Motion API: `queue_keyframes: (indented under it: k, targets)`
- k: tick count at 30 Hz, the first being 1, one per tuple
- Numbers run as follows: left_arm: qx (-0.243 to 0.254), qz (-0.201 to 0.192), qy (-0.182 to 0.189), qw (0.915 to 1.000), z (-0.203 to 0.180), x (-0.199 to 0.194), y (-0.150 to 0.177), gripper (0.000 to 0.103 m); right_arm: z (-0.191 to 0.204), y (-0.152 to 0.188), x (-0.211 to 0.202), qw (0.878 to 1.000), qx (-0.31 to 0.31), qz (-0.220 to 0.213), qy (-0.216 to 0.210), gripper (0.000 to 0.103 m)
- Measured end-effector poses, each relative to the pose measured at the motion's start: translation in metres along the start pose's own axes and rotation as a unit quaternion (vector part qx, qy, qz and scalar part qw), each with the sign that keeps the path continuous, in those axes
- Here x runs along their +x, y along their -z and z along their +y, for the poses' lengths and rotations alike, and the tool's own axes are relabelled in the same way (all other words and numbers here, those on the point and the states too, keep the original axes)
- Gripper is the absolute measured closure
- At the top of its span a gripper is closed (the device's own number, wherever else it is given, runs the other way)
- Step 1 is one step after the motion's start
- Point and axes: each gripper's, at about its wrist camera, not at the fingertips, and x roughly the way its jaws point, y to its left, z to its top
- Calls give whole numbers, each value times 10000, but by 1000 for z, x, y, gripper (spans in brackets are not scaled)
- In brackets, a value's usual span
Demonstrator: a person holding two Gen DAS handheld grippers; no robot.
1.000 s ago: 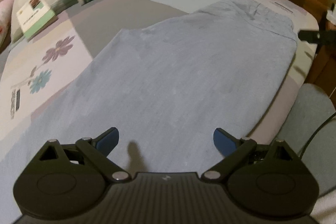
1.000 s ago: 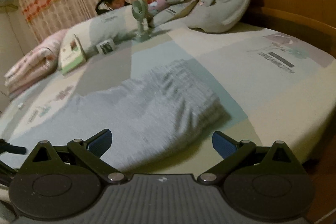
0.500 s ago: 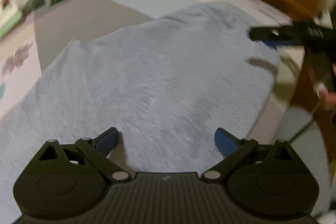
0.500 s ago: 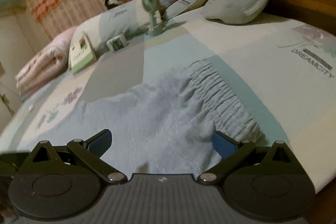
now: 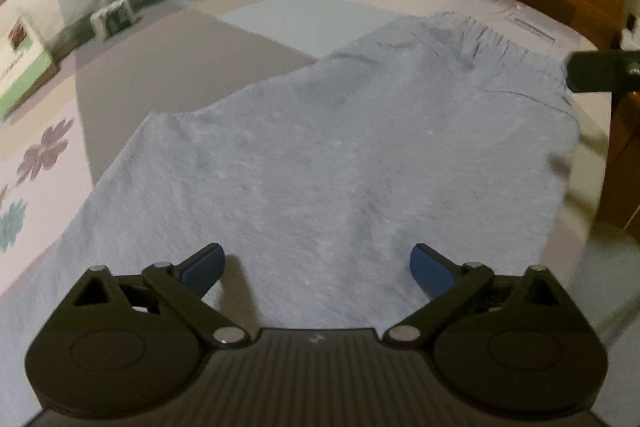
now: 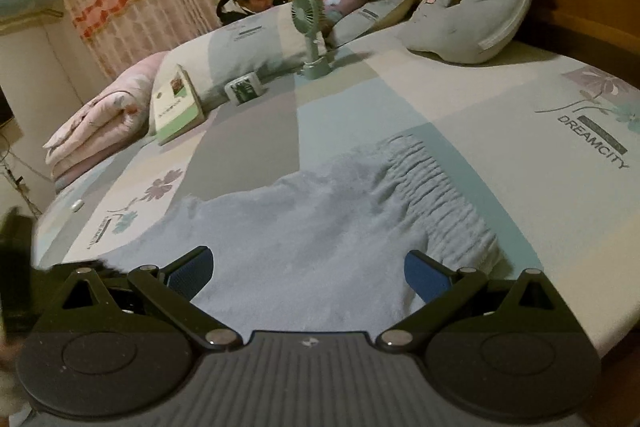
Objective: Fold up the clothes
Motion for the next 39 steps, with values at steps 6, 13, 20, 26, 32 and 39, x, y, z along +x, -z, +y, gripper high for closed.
queue_keyframes:
  k: [6, 13, 20, 26, 32, 39]
  targets:
    - [-254, -49, 474, 9985, 13, -7, -31, 5, 4, 15, -15, 10000, 5, -24, -15, 0]
    - [-668, 23, 469, 9967, 18, 42, -75, 5, 5, 18, -25, 9997, 102, -209, -51, 0]
    - [-1267, -59, -197, 9917, 55, 73, -76, 4, -1, 17, -25, 9996, 143, -259, -25, 0]
    - [-1269, 89, 381, 9911, 37, 66, -93, 5, -7, 20, -23, 9991, 253, -308, -167, 0]
    - [-1536, 251, 1653, 9739, 6, 77, -112, 5, -8, 23, -22, 9994, 207, -230, -179, 0]
    - [-1592, 24, 1783, 9710, -7, 102, -134, 6, -7, 28, -19, 9995, 193, -50, -250, 0]
